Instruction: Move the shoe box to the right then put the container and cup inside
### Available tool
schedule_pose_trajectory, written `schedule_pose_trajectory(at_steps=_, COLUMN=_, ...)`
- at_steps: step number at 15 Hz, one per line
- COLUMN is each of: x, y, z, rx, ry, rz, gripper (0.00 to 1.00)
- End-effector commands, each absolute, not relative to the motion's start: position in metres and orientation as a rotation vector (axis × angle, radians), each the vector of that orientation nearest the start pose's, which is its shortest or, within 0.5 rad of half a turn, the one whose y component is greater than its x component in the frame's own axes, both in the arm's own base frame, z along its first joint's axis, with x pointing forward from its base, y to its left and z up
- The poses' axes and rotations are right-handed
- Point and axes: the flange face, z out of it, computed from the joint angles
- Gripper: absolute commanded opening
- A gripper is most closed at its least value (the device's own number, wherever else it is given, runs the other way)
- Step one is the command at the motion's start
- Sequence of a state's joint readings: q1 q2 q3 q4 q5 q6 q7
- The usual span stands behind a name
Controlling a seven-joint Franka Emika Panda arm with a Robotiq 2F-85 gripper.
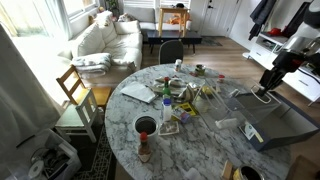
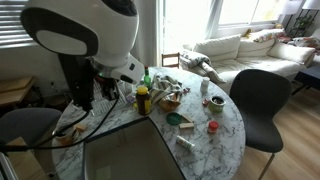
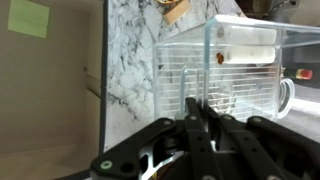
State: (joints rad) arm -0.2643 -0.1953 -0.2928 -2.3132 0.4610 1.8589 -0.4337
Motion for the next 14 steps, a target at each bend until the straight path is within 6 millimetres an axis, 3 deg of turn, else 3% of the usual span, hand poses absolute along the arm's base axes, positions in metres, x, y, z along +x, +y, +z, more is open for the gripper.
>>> schedule_pose_trajectory(at_steps=1, x=0.358, y=-0.248, z=0.461, rx=-2.565, ry=0.439, rz=-0.098, gripper=0.01)
schedule_pose_trajectory(at_steps=4, x=0.33, y=-0.284, z=0.486, rx=-2.606, ry=0.531, rz=-0.154, gripper=0.01)
schedule_pose_trajectory(at_steps=8, x=0.303, y=-0.327, z=0.503, rx=-2.652, ry=0.683, rz=-0.194, gripper=0.01)
schedule_pose_trajectory(at_steps=9, x=0.312, y=-0.317, z=0.489, rx=-2.653, ry=0.618, rz=-0.179, gripper=0.06)
schedule_pose_trajectory(at_steps=13, x=0.304, y=-0.329, z=0.496, rx=-2.659, ry=0.665, rz=-0.192, gripper=0.06)
schedule_pose_trajectory(at_steps=14, x=0.306, y=-0.335, z=0.494, rx=-2.672, ry=0.678, rz=-0.175, gripper=0.01)
